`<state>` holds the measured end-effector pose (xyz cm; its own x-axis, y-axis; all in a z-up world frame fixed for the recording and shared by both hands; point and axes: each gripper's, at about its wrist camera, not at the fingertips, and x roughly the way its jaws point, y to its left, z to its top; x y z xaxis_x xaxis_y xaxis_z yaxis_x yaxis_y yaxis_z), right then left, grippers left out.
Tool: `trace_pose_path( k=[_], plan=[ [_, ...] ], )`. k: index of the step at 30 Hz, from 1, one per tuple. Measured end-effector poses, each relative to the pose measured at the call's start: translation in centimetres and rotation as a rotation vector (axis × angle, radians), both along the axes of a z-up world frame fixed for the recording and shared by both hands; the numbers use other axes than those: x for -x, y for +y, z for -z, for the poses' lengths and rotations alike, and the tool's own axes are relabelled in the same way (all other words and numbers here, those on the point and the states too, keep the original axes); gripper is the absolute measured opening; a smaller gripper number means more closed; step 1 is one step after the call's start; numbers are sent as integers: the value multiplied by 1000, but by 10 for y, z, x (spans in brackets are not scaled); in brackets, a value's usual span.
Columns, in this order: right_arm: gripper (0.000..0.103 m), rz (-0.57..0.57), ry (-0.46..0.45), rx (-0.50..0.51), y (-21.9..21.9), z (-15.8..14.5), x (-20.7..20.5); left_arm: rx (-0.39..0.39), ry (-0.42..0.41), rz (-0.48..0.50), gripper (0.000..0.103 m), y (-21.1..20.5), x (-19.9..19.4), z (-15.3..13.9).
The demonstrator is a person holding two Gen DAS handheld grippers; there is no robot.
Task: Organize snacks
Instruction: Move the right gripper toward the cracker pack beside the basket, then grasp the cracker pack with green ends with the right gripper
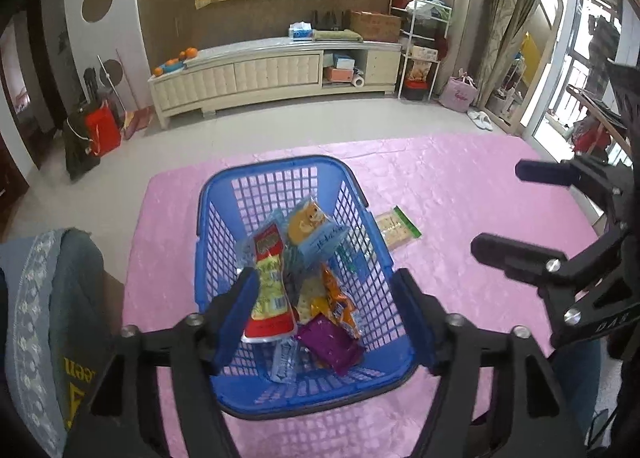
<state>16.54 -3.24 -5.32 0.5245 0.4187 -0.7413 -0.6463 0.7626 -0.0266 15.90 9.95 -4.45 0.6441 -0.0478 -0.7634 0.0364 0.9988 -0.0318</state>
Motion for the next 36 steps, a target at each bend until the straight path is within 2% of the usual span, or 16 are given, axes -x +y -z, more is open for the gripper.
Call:
trace_pose_path(
  k=[1,5,6,9,14,23,27,30,33,36],
  plan=[
    [103,-9,-2,3,0,-1,-3,-1,1,-5,86,1,-1,0],
    [103,-76,-26,38,0,3,-20,-9,15,-23,96,5,-15,4],
    [103,-89,-34,51,-1,6,-22,-26,27,-24,103,5,-19,6],
    [103,-158,-33,93,0,21,-38,-54,61,-39,103,6,-30,18],
    [103,-257,16,128,2,44,-63,-39,126,-90,103,17,-47,39],
    [103,-420,52,216,18,100,-94,-26,215,-109,103,16,-77,74],
    [103,-492,49,253,22,129,-105,5,237,-129,103,19,-82,87],
    [103,-536,81,286,29,149,-113,2,248,-134,103,18,-84,96],
    [103,-601,68,299,32,163,-116,-14,291,-154,103,17,-87,106],
    [103,-657,64,322,41,178,-122,8,273,-168,103,16,-89,104]
  ],
)
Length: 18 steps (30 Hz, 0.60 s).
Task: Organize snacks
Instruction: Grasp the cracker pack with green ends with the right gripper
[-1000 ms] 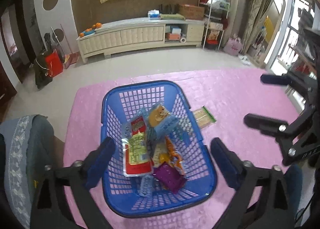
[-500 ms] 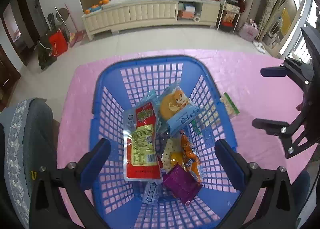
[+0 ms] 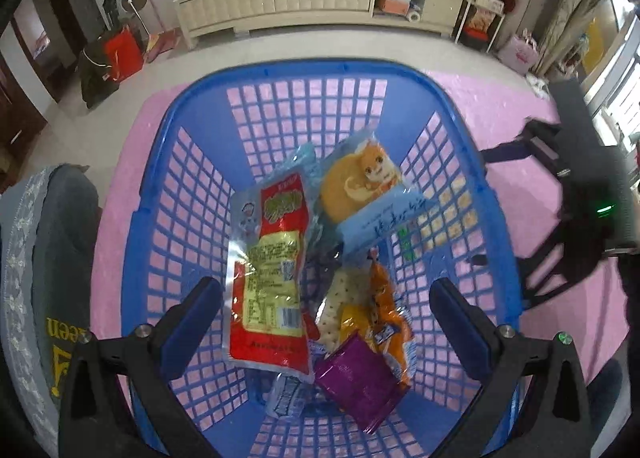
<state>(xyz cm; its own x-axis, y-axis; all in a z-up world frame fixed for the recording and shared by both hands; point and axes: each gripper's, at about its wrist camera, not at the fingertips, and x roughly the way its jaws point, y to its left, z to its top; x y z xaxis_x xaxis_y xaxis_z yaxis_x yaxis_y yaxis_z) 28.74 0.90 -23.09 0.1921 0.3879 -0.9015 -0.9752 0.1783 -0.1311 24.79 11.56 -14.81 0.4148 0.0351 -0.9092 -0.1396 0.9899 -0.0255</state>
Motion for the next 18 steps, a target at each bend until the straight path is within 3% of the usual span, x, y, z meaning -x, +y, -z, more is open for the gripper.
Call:
trace_pose_path(
  k=[7,10,12,14,18],
  plan=[
    [103,-62,52,74,21,26,-17,39,20,-17,103,3,-10,5],
    [99,-52,131,49,21,30,-25,59,23,-24,103,7,-12,7],
    [83,-61,122,17,17,27,-21,58,24,-25,103,9,-15,8],
    [73,-42,108,15,12,23,-17,55,27,-20,103,8,-14,8],
    [66,-14,71,-9,-2,20,-2,23,1,-6,103,3,-7,3]
  ],
)
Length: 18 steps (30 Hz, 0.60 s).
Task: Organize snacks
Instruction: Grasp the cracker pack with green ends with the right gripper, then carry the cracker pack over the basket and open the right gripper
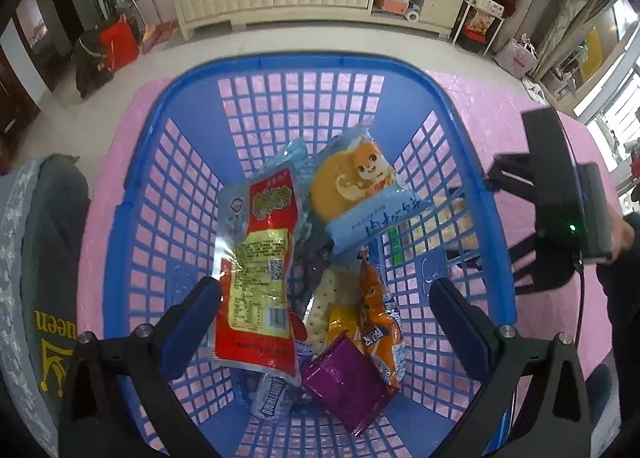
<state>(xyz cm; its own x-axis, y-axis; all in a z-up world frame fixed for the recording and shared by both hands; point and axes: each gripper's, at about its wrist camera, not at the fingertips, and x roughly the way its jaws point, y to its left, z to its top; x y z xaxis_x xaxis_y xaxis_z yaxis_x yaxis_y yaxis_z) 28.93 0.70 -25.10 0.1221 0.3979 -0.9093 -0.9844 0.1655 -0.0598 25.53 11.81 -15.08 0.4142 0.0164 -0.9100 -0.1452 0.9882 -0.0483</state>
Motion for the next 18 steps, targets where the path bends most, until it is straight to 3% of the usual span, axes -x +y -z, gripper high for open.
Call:
trace_pose_path(
  k=[6,10,18],
  plan=[
    [65,111,-3,-7,-26,-16,25,-38,-84,16,103,-6,15,-17],
    [65,171,18,-64,-43,-44,42,-66,-119,21,103,-11,29,-33],
    [65,201,-51,-118,-52,-105,76,-77,-186,46,103,-22,68,-67]
  ],
)
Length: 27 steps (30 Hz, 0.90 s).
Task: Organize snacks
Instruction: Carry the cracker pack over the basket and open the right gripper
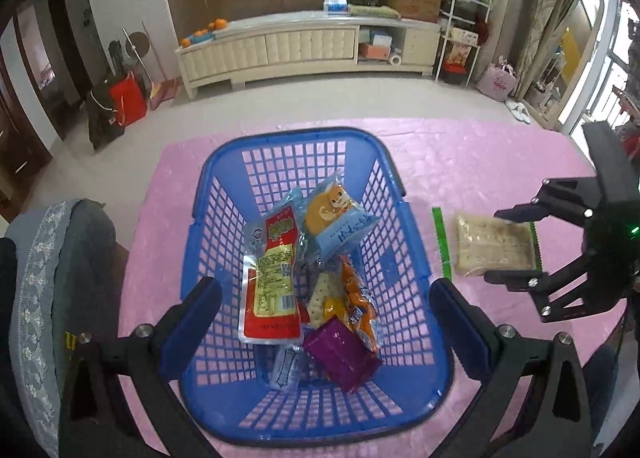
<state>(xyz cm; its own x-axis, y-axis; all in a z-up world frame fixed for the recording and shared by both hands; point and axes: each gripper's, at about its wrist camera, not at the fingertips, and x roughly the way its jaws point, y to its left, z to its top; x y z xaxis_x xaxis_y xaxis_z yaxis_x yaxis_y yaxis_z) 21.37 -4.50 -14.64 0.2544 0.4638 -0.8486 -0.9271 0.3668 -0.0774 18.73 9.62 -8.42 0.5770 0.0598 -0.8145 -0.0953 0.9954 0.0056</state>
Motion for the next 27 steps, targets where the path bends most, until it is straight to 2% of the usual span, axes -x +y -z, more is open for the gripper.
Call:
trace_pose_path(
  k=[1,5,12,19,27],
  plan=[
    [65,2,-7,-7,-3,-6,-7,2,-6,1,103,-1,3,-4],
    [65,12,-35,-33,-2,-36,9,10,-43,10,103,0,19,-19],
    [65,3,-83,-40,20,-72,35,-4,-87,6,103,25,46,-38],
    [65,-22,-99,-37,55,-80,51,-13,-87,-17,103,53,54,-36],
    [65,-27,-109,36,102,-65,49,9,-61,-50,103,79,56,-16]
  ],
)
